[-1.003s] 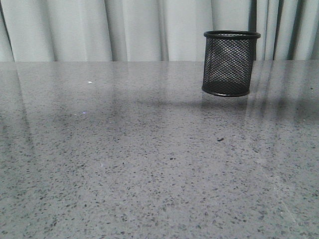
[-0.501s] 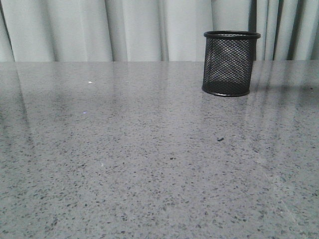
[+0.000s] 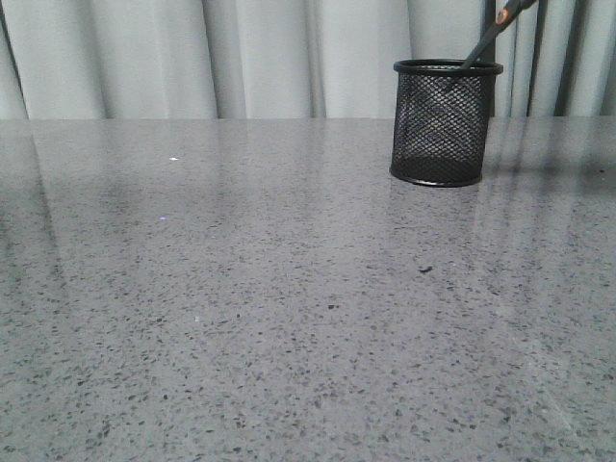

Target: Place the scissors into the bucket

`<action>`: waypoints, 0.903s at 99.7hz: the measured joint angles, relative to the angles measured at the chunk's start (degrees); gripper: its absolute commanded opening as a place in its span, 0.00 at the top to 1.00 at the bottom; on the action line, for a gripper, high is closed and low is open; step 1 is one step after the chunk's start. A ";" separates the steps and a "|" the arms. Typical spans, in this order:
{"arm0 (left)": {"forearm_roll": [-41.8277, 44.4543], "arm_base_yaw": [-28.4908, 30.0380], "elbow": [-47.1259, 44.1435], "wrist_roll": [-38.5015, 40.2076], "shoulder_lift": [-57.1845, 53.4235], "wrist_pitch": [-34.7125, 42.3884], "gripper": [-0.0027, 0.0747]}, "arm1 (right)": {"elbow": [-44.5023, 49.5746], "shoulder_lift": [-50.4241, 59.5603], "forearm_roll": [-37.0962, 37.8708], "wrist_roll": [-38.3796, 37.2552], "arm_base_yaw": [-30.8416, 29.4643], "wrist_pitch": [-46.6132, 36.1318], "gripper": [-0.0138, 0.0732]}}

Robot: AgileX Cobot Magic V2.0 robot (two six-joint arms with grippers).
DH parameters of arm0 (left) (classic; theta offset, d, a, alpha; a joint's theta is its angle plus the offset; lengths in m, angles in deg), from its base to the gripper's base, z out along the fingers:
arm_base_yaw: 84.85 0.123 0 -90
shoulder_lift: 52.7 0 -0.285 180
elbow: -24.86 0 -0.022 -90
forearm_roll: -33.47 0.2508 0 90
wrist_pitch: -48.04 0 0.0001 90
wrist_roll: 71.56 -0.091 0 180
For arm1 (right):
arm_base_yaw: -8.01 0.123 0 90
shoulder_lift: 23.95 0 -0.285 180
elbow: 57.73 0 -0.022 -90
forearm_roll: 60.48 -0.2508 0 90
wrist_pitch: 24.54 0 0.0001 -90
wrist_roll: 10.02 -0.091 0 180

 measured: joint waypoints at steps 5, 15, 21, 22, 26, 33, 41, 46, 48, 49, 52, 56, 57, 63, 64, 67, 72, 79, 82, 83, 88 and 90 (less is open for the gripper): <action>0.00 0.00 0.00 0.00 0.00 0.00 0.36 | 0.00 -0.73 0.04 0.00 0.00 -0.38 0.90; 0.00 0.00 0.00 0.00 0.00 0.00 0.36 | -0.09 -2.50 0.14 0.00 0.00 -1.12 0.90; 0.00 0.00 0.00 0.00 0.00 0.00 0.36 | -0.09 -3.46 0.14 0.00 0.00 -1.34 0.90; 0.00 0.00 0.00 0.00 0.00 0.00 0.36 | -0.09 -3.70 0.14 0.00 0.00 -1.34 0.90; 0.00 0.00 0.00 0.00 0.00 0.00 0.36 | -0.26 -4.26 0.14 0.00 0.00 -1.34 0.90; 0.00 0.00 0.00 0.00 0.00 0.00 0.36 | -1.18 -5.43 0.14 0.00 0.00 -1.34 0.90; 0.00 0.00 0.00 0.00 0.00 0.00 0.36 | -2.60 -6.72 0.03 0.00 0.00 -1.09 0.87; 0.00 0.00 0.00 0.00 0.00 0.00 0.36 | -3.62 -7.33 -0.10 0.00 0.00 -0.86 0.82; 0.00 0.00 0.00 0.00 0.00 0.00 0.36 | -4.01 -7.64 -0.19 0.00 0.00 -0.82 0.80; 0.00 0.00 0.00 0.00 0.00 0.00 0.36 | -4.23 -7.67 -0.19 0.00 0.00 -0.71 0.79; 0.00 0.00 0.00 0.00 0.00 0.00 0.36 | -4.66 -7.93 -0.19 0.00 0.00 -0.72 0.75; 0.00 0.00 0.00 0.00 0.00 -0.04 0.36 | -5.21 -8.37 -0.22 0.00 0.10 -0.44 0.69; 0.00 0.00 0.00 0.00 0.00 -0.04 0.36 | -5.25 -8.46 -0.33 0.00 0.10 -0.26 0.67; 0.00 0.00 0.00 0.00 0.00 -0.04 0.36 | -5.96 -8.96 -0.44 0.00 0.10 0.27 0.58; 0.00 0.00 0.00 0.00 0.00 -0.04 0.36 | -5.98 -9.06 -0.44 0.00 0.10 0.40 0.56; 0.00 0.00 0.00 0.00 0.00 -0.04 0.36 | -6.22 -9.29 -0.44 0.00 0.10 0.60 0.54; 0.00 0.00 0.00 0.00 0.00 -0.04 0.36 | -6.73 -9.72 -0.54 0.00 0.10 1.19 0.51; 0.00 0.00 0.00 0.00 0.00 -0.04 0.36 | -7.09 -10.05 -0.54 0.00 0.10 1.33 0.51; 0.00 0.00 0.00 0.00 0.00 -0.04 0.36 | -7.20 -10.05 -0.54 0.00 0.10 1.43 0.51; 0.00 0.00 0.00 0.00 0.00 -0.04 0.36 | -7.36 -10.15 -0.54 0.00 0.10 1.54 0.51; 0.00 0.00 0.00 0.00 0.00 -0.04 0.36 | -7.97 -10.15 -0.54 0.00 0.10 1.67 0.51; 0.00 0.00 0.00 0.00 0.00 -0.04 0.36 | -8.31 -10.15 -0.54 0.00 0.10 1.66 0.51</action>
